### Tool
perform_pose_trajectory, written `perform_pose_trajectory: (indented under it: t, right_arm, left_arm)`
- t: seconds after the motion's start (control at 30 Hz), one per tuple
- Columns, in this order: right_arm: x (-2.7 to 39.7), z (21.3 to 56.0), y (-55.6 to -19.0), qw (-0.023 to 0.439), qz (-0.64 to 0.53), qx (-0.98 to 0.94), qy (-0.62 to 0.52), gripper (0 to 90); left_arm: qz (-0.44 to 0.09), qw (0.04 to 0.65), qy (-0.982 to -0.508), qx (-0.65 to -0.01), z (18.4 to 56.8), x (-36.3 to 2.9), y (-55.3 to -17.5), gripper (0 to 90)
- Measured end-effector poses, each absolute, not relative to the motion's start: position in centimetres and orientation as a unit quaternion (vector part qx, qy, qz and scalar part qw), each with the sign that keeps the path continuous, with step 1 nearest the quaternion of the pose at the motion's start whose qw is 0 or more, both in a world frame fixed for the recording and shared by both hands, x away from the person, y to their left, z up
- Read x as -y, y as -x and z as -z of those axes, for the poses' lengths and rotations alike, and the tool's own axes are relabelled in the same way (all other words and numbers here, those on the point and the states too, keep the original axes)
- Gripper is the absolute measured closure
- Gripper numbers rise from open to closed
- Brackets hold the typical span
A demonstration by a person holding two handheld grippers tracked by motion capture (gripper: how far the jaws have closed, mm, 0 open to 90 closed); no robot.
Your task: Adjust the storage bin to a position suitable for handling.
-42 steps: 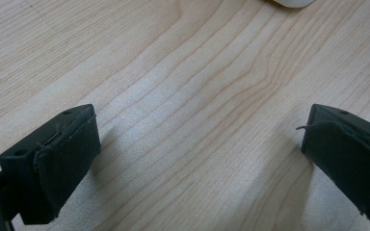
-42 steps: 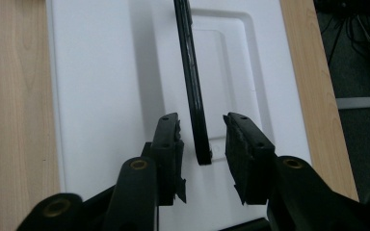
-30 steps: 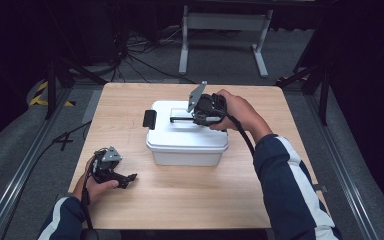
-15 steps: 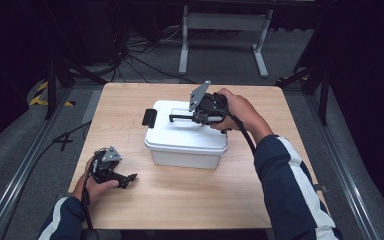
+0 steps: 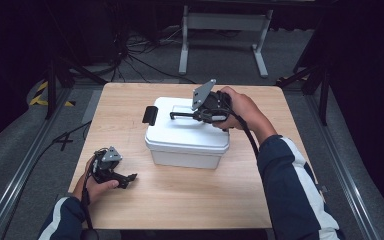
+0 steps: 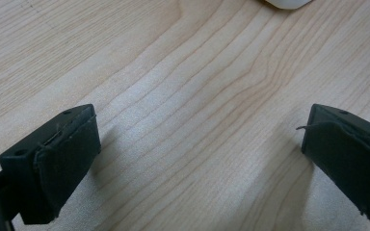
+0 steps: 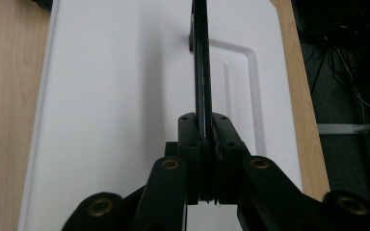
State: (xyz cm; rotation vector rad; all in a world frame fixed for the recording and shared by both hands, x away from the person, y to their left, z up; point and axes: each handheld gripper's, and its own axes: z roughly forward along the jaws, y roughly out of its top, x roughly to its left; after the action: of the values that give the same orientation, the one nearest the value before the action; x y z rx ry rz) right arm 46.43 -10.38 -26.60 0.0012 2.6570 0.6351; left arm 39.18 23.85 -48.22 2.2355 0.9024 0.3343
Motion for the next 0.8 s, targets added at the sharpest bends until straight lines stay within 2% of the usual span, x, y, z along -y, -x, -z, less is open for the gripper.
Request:
perform_pose_trajectory:
  t: [0.8]
  right_arm:
    - [14.4, 24.2, -44.6, 0.221, -0.264, -0.939, -0.016, 85.0]
  left_arm:
    - [-0.129, 0.346, -0.862, -0.349, 48.2, -23.9, -39.1, 0.4]
